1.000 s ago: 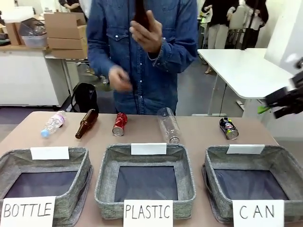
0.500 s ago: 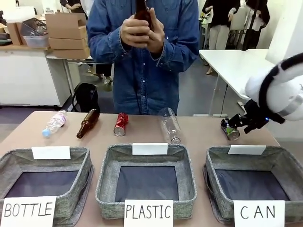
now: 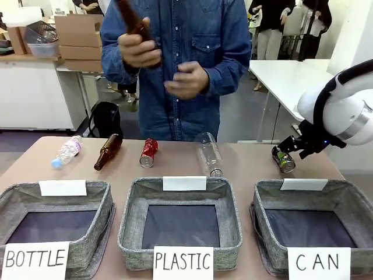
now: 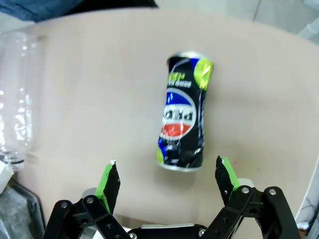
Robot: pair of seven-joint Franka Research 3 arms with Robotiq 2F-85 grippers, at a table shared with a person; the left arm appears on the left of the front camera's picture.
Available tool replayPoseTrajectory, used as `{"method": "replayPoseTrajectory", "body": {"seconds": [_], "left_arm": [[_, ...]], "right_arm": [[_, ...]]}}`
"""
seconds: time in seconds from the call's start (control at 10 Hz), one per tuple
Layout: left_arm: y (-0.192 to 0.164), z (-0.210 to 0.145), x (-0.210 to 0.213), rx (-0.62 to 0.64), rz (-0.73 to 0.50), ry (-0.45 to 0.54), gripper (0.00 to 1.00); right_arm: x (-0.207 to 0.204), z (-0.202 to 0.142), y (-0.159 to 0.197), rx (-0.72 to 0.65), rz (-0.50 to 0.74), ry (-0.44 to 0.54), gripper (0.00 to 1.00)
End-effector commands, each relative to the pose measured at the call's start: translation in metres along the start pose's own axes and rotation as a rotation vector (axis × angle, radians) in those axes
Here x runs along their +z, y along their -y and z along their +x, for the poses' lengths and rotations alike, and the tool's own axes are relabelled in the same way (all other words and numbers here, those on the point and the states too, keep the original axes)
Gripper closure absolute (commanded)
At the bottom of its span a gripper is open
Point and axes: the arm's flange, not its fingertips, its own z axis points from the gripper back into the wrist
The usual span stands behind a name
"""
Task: Sort the can waste into the basket.
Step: Pick up the can waste from the table and place it in the right Fabric basket.
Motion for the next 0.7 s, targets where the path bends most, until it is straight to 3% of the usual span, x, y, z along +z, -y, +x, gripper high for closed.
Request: {"method": "replayPoseTrajectory", "body": {"seconds": [0.0, 0.6], "left_arm": [[-0.001, 0.002, -0.001, -0.024, -0.015, 0.017, 0.00], [-0.001, 0.002, -0.001, -0.024, -0.015, 0.017, 0.00]], "right_arm": [[-0.020, 0.034, 0.007, 0.014, -0.072, -0.013, 0.00], [-0.071, 0.069, 0.028, -0.009, -0.061, -0.061, 0.00]]}}
